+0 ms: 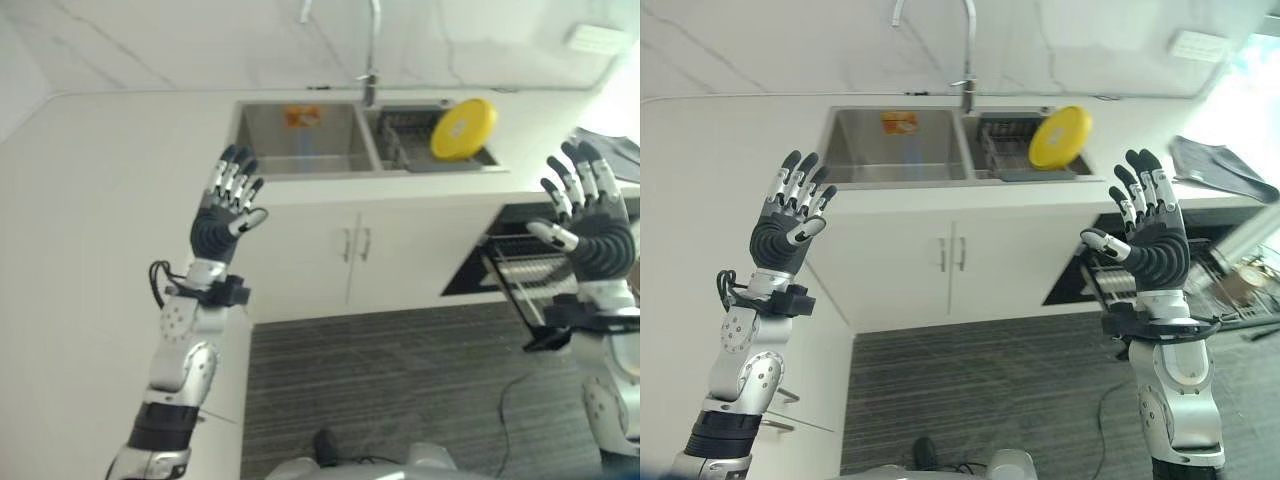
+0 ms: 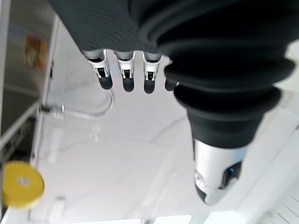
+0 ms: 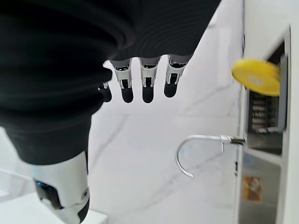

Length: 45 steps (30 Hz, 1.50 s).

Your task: Place the dishes in the dishwasher.

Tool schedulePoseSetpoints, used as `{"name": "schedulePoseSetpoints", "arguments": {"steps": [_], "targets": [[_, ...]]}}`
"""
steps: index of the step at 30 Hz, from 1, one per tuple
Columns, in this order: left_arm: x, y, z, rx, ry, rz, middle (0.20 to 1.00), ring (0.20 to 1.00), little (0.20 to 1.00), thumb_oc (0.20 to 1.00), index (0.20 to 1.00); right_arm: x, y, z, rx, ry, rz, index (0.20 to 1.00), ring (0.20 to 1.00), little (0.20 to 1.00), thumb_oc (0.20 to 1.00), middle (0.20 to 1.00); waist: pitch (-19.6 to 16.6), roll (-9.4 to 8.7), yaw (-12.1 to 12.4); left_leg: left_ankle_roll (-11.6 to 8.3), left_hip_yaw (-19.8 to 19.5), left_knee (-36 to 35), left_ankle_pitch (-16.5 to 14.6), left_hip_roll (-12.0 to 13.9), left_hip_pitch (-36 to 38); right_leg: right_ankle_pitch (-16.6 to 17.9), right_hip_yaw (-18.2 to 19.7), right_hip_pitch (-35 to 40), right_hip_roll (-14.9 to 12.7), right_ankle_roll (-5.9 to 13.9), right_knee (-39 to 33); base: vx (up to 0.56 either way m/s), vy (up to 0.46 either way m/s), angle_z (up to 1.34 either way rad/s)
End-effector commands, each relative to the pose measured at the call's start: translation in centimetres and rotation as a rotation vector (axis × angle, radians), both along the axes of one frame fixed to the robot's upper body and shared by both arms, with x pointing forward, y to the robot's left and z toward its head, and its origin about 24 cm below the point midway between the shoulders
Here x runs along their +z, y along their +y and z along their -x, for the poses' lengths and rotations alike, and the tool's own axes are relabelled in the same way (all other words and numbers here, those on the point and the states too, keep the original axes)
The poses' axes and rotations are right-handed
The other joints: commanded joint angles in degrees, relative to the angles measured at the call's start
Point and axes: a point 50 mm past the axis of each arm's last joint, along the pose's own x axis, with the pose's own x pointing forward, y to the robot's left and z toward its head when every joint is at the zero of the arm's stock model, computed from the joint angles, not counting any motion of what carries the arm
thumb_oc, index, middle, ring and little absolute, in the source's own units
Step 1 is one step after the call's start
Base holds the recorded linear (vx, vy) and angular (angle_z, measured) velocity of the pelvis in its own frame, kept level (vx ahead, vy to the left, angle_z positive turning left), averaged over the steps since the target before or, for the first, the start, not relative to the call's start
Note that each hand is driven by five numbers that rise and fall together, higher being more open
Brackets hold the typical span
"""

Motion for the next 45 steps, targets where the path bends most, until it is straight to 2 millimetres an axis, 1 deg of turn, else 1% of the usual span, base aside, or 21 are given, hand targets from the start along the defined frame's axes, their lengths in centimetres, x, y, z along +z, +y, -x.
{"name": "schedulePoseSetpoints", "arguments": {"steps": [1,3,5,6,8,10,12,15,19,20,23,26,27,29,30,31,32,34,36,38,45], "targets": [[1.4,0.5,1.2,0.049,-0.073,-0.112,1.0,1.0,1.0,1.0,1.0,1.3,-0.8,-0.7,-0.024,-0.087,0.025,1.0,1.0,1.0,1.0,1.0,-0.3,0.27,0.4,-4.93,-4.47,0.39,-3.73,7.93,0.94,8.4,-2.4,4.37,3.67,-2.69,-8.24,0.16,0.169,0.19],[1.5,0.9,1.2,0.06,-0.068,-0.115,1.0,1.0,1.0,1.0,1.0,1.2,-1.1,-0.8,-0.009,-0.073,0.024,1.0,1.0,1.0,1.0,1.0,-0.05,-0.08,0.36,-5.2,-4.19,0.39,-3.99,7.71,1.55,6.94,-4.09,4.28,4.63,-3.22,-13.62,0.16,0.009,-0.17],[1.6,1.0,1.2,0.069,-0.069,-0.122,1.0,1.0,1.0,1.0,1.0,1.2,-1.4,-0.7,-0.001,-0.074,0.02,1.0,1.0,1.0,1.0,1.0,0.61,-0.55,-0.13,-5.65,-3.43,0.39,-4.93,7.57,2.68,7.6,-6.3,5.29,4.75,-3.07,-24.29,0.2,-0.131,-0.59],[1.5,0.8,1.1,0.066,-0.058,-0.13,1.0,1.0,1.0,1.0,1.0,1.2,-1.3,-0.8,-0.001,-0.081,0.012,1.0,1.0,1.0,1.0,1.0,1.07,-0.98,-0.65,-5.81,-2.68,0.39,-6.04,7.38,3.59,10.43,-6.33,4.58,3.89,-2.34,-29.93,0.2,-0.215,-0.79],[1.2,0.2,1.0,0.057,-0.04,-0.165,1.0,1.0,1.0,1.0,1.0,1.2,-0.7,-1.1,0.005,-0.087,0.001,1.0,1.0,1.0,1.0,1.0,1.92,-1.05,-1.81,-5.78,-2.56,0.39,-8.02,7.33,5.8,17.5,-4.19,1.58,1.98,-0.63,-35.64,0.29,-0.331,-0.51],[1.1,0.2,1.1,0.041,-0.034,-0.178,1.0,1.0,1.0,1.0,1.0,1.1,-0.7,-1.0,-0.003,-0.084,-0.007,1.0,1.0,1.0,1.0,1.0,2.08,-0.94,-2.3,-5.42,-3.32,0.39,-8.94,7.61,6.99,19.05,-2.4,0.41,1.52,-0.27,-36.47,0.25,-0.298,0.13],[1.2,0.4,1.0,0.032,-0.029,-0.176,1.0,1.0,1.0,1.0,1.0,1.0,-0.9,-0.9,-0.006,-0.08,-0.013,1.0,1.0,1.0,1.0,1.0,1.54,-0.95,-2.75,-5.31,-4.42,0.39,-9.62,8.22,7.8,18.44,-0.97,0.87,1.96,-0.43,-36.51,0.26,-0.375,0.28],[0.9,0.7,1.0,0.05,-0.01,-0.158,1.0,1.0,1.0,1.0,1.0,0.9,-0.8,-1.1,0.004,-0.063,-0.023,1.0,1.0,1.0,1.0,1.0,0.16,-0.87,-2.73,-6.07,-4.2,0.39,-9.95,10.07,9.44,16.63,-1.72,2.96,3.19,-0.54,-37.6,0.26,-0.415,0.4],[0.7,0.8,1.3,0.071,0.003,-0.159,1.0,1.0,1.0,1.0,1.0,1.2,-0.1,-1.6,0.059,-0.058,-0.022,1.0,1.0,1.0,1.0,1.0,-1.67,0.07,-3.34,-8.56,-1.95,0.56,-9.4,14.21,12.74,13.54,-1.69,5.09,6.62,-3.05,-37.62,0.28,-0.431,-0.11],[0.6,1.0,1.3,0.09,0.006,-0.147,1.0,1.0,1.0,1.0,1.0,1.1,-0.1,-1.6,0.077,-0.047,-0.016,1.0,1.0,1.0,1.0,1.0,-1.85,0.23,-3.38,-9.98,-1.3,4.24,-6.91,15.94,11.68,12.42,-1.38,6.2,8.44,-4.49,-37.58,0.3,-0.506,-0.26],[0.2,1.5,1.7,0.113,0.012,-0.12,1.0,1.0,1.0,1.0,1.0,1.0,-0.4,-1.4,0.096,-0.031,-0.015,1.0,1.0,1.0,1.0,1.0,-1.81,-0.14,-3.1,-11.81,-1.36,13.95,-2.09,18.11,8.14,11.58,-1.21,7.96,10.12,-6.25,-38.49,0.18,-0.336,-0.21],[-0.1,1.7,2.3,0.128,0.004,-0.116,1.0,1.0,1.0,1.0,1.0,1.0,-0.5,-1.2,0.128,-0.03,0.003,1.0,1.0,1.0,1.0,1.0,-1.38,-1.14,-2.62,-12.08,-1.6,26.47,-0.74,18.74,1.7,10.71,-0.81,9.19,10.69,-8.1,-38.76,0.16,-0.271,-0.18],[-0.1,1.5,2.4,0.132,-0.001,-0.13,1.0,1.0,1.0,1.0,1.0,1.1,-0.8,-0.9,0.124,-0.031,-0.005,1.0,1.0,1.0,1.0,1.0,-0.82,-1.77,-2.17,-11.05,-1.59,28.57,-2.65,16.88,-1.28,10.4,-1.51,9.92,10.58,-8.24,-38.76,0.22,-0.235,-0.08],[-0.3,1.4,2.4,0.131,0.002,-0.133,1.0,1.0,1.0,1.0,1.0,1.1,-1.0,-0.8,0.118,-0.027,-0.013,1.0,1.0,1.0,1.0,1.0,-0.62,-1.86,-1.82,-10.05,-1.49,27.08,-4.61,14.34,-2.36,10.12,-2.04,10.24,10.47,-7.81,-38.76,0.16,-0.051,0.0],[-0.4,1.4,2.6,0.132,0.004,-0.129,1.0,1.0,1.0,1.0,1.0,1.0,-0.9,-0.9,0.125,-0.023,-0.014,1.0,1.0,1.0,1.0,1.0,-0.32,-1.54,-1.32,-9.04,-0.73,22.41,-6.16,11.03,-2.37,9.82,-2.12,10.51,10.59,-6.96,-38.76,0.2,0.048,-0.03],[-0.4,1.3,2.7,0.132,0.002,-0.129,1.0,1.0,1.0,1.0,1.0,0.8,-0.5,-1.1,0.125,-0.018,-0.006,1.0,1.0,1.0,1.0,1.0,0.04,-0.97,-1.06,-8.53,0.57,15.93,-6.39,9.05,-1.89,9.48,-1.97,10.94,11.03,-6.3,-38.76,0.24,0.065,-0.03],[-0.4,1.2,2.6,0.132,-0.002,-0.13,1.0,1.0,1.0,1.0,1.0,0.6,-0.2,-1.2,0.123,-0.013,0.001,1.0,1.0,1.0,1.0,1.0,0.31,-0.8,-0.89,-8.3,1.54,12.25,-5.85,8.32,-1.78,9.15,-1.8,11.38,11.19,-5.98,-38.76,0.19,0.07,0.09],[-0.3,0.7,2.1,0.134,-0.014,-0.139,1.0,1.0,1.0,1.0,1.0,0.5,0.4,-1.8,0.115,-0.008,0.01,1.0,1.0,1.0,1.0,1.0,0.53,-0.99,-0.7,-7.27,3.16,8.01,-5.58,8.09,-1.38,8.33,-2.03,12.04,11.26,-5.94,-38.76,0.14,0.07,-0.02],[-0.3,0.3,1.7,0.147,-0.021,-0.152,1.0,1.0,1.0,1.0,1.0,0.3,0.4,-1.9,0.106,-0.003,0.008,1.0,1.0,1.0,1.0,1.0,0.2,-0.7,-0.5,-7.16,1.11,4.74,-5.21,7.26,0.5,7.97,-2.09,12.34,11.66,-5.78,-38.76,0.13,0.098,0.04],[-0.1,0.3,1.8,0.149,-0.026,-0.149,1.0,1.0,1.0,1.0,1.0,0.1,0.2,-1.5,0.11,0.006,-0.009,1.0,1.0,1.0,1.0,1.0,-0.45,-0.51,-0.7,-7.1,1.06,2.39,-4.89,7.06,2.6,7.92,-3.09,12.61,11.51,-5.49,-38.76,0.14,0.101,-0.12],[0.1,0.2,1.6,0.14,-0.023,-0.159,1.0,1.0,1.0,1.0,1.0,-0.2,0.3,-1.1,0.09,0.017,-0.013,1.0,1.0,1.0,1.0,1.0,-1.24,-0.42,-0.94,-6.52,0.17,0.41,-5.83,6.46,5.01,7.31,-4.32,13.0,11.24,-5.43,-37.95,0.12,0.095,-0.03]]}}
